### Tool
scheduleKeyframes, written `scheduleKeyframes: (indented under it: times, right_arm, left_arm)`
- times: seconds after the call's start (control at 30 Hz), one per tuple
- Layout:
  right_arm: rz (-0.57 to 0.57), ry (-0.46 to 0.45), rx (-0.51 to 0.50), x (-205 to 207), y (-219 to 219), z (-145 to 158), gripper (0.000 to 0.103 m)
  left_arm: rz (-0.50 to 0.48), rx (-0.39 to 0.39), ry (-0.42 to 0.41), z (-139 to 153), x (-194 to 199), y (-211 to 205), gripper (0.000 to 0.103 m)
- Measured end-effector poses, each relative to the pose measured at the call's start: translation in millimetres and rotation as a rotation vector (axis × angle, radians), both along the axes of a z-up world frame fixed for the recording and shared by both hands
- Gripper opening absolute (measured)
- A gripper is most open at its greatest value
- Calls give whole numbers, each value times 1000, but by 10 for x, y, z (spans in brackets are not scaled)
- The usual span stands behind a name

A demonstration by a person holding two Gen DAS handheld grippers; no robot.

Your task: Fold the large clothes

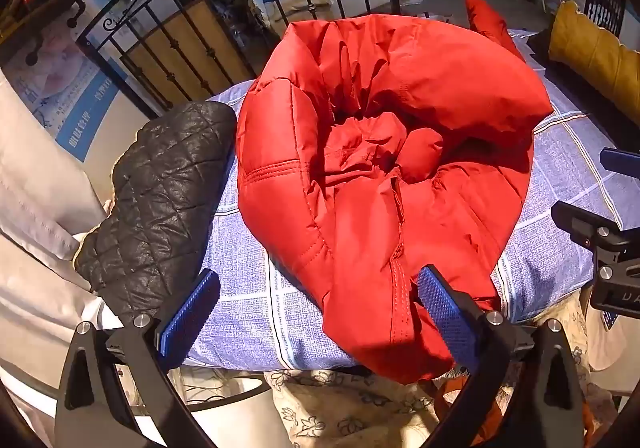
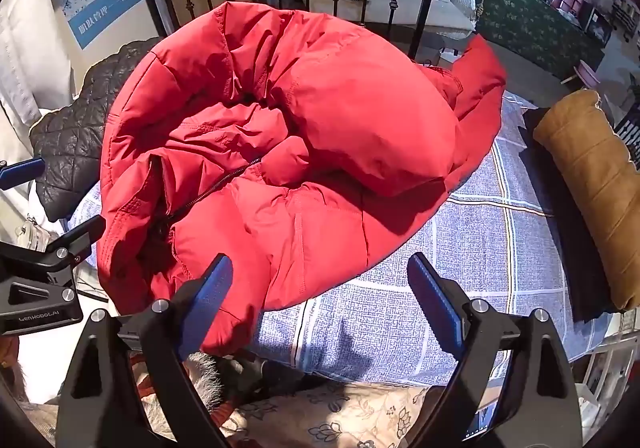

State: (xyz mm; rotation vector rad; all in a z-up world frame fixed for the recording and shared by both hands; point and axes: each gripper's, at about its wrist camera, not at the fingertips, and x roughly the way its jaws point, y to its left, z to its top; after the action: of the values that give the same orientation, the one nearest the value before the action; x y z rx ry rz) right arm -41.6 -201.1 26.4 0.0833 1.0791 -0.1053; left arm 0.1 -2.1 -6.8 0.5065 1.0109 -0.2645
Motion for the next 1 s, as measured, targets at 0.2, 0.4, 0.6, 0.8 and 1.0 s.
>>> scheduleKeyframes:
  times: [0.2,0.4,0.6,0.8,1.0]
  right_arm:
    - [-3,4,1,15,-9,-9,88]
    - [-3,2,3,17,-12,-14,88]
    - [-6,8,6,32,-21,-29,88]
    - [-5,8,8,28,-26,-36,88]
    - [-5,10,9,30,-28,-41,88]
  left_arm:
    - [-1,1,2,-8,-8,-8,97]
    - [3,-1,7,-11,13,1,97]
    - [4,2,7,-22,30,18,97]
    - [10,0,10,-9,31,8,97]
    - [12,5,20,-38,62,16,97]
